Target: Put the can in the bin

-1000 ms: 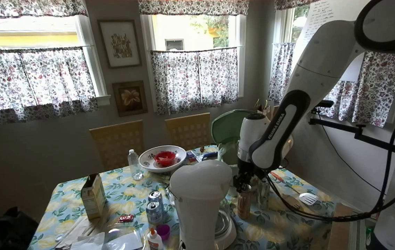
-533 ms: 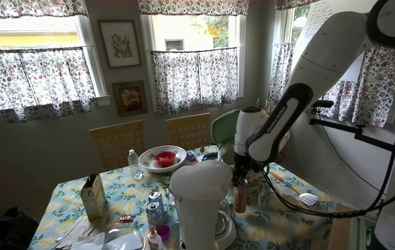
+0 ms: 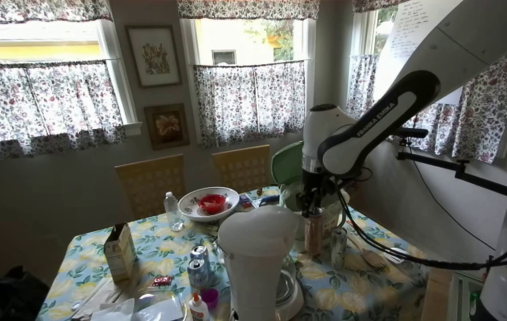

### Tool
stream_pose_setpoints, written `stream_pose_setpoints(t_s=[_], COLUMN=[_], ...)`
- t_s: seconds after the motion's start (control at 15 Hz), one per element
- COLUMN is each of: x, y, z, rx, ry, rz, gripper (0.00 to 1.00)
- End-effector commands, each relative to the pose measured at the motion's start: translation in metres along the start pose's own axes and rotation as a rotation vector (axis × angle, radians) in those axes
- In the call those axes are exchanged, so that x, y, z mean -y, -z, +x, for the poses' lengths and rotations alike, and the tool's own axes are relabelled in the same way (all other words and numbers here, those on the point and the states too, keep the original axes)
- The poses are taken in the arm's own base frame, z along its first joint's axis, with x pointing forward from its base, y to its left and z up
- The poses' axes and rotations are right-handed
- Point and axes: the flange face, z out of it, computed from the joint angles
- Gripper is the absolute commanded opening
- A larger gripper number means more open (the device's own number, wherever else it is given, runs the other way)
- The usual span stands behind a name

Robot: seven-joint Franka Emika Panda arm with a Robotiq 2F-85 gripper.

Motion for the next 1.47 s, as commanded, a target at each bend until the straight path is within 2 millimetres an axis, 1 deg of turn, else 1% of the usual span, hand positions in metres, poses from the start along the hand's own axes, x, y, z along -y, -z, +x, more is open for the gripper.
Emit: stream_pose_setpoints(t_s=[0.0, 0.47, 0.67, 0.8, 1.0, 1.27, 1.4], x=[-0.012, -0.056, -0.077, -0.088, -0.100, -0.103, -0.099], y=[0.042, 0.109, 0.128, 0.130, 0.119, 0.102, 0.088], z=[-0.005, -0.004, 0.000, 0.006, 0.017, 0.034, 0.042], rx=[-0.041, -0.176, -0.246, -0.272, -0.293, -0.366, -0.376], ry=[-0.044, -0.236, -0.295, -0.318, -0.352, -0.365, -0.368], rz=[-0.041, -0.096, -0.115, -0.122, -0.096, -0.052, -0.027], gripper=[0.36, 0.36, 0.36, 0.36, 0.36, 0.36, 0.36])
